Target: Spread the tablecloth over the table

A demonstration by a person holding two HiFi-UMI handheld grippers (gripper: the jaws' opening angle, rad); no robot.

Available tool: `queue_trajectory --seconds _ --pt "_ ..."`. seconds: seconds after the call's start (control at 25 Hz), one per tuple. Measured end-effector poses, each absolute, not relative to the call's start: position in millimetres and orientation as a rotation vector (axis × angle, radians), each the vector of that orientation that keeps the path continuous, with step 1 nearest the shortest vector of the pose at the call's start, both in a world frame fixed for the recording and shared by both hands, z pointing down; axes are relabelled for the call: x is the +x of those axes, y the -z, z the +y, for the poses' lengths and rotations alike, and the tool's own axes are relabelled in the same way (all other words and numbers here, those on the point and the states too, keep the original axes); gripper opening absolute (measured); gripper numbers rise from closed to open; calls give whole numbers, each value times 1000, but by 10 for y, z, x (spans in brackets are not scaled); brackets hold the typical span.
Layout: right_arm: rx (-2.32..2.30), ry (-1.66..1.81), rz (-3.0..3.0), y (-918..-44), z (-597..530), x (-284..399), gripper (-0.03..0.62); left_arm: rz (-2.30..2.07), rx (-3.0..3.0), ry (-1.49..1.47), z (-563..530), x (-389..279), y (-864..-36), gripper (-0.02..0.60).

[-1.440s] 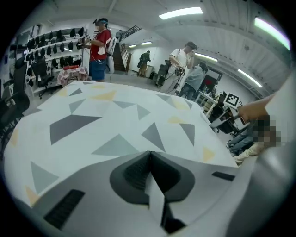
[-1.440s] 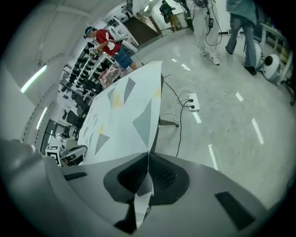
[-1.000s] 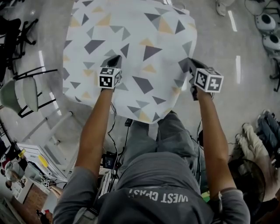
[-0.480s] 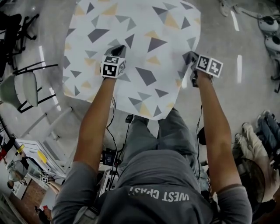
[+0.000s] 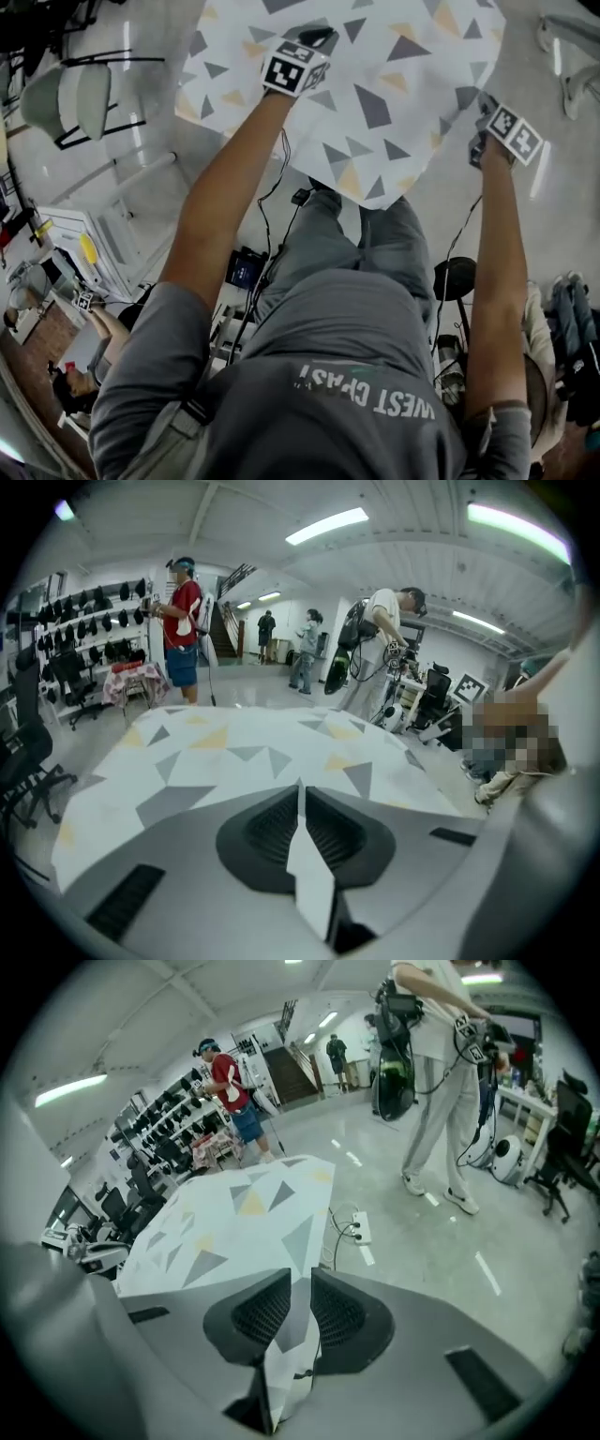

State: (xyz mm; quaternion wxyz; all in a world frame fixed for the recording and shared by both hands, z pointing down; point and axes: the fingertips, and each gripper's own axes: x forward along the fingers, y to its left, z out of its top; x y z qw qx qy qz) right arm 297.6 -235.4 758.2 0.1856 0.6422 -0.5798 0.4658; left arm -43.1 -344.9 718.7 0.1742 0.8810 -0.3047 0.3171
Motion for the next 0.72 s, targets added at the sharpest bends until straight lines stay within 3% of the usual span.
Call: queue_trajectory --seconds 0.32,0.72 --pt "1784 -1002 -2028 -6019 -2418 2156 9 -970 2681 -673 -3214 -892 -5622 3" --pt "1420 -410 -2531 -3887 -1911 582 11 -1040 2906 -416 -2420 -1183 -3819 3"
